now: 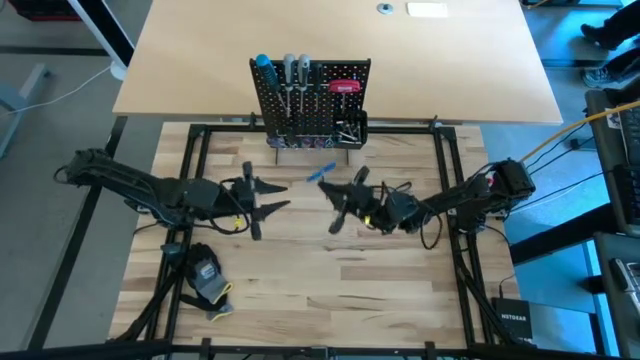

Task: Hang tools onto peg board
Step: Hang the blue pick tool on the peg board

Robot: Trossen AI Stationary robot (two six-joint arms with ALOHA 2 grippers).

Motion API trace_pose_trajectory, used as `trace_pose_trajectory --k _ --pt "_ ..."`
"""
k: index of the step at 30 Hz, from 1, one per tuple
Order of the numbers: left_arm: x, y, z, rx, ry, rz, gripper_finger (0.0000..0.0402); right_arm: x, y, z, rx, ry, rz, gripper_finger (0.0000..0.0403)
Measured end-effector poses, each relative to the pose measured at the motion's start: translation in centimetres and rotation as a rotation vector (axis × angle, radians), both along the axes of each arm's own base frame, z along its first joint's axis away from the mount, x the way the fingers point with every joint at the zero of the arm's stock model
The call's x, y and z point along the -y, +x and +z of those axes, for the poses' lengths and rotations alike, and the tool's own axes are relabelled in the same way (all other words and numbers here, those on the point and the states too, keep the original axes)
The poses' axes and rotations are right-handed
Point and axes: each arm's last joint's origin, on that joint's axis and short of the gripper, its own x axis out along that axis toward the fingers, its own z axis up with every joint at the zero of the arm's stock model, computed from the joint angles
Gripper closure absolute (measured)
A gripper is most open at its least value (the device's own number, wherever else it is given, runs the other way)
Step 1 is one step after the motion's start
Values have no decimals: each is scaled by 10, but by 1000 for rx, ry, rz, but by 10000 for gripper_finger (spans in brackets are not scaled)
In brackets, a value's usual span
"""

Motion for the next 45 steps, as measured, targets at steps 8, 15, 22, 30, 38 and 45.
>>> trace_pose_trajectory --k 8,15,22,30,38,45 --pt "1 27 -13 46 18 -221 265 -27 -1 -3 -29 -158 340 399" --pt "9 43 -19 102 31 -379 265 -23 2 -6 -51 -173 505 399" --pt "13 55 -25 157 63 -423 265 -24 3 -8 -68 -170 537 399" --pt "16 68 -34 184 83 -435 265 -25 3 -10 -82 -174 565 398" --pt "16 68 -31 229 83 -436 297 -26 3 -11 -90 -179 580 398" --pt "12 69 -34 193 98 -423 355 -26 3 -11 -89 -179 580 398"
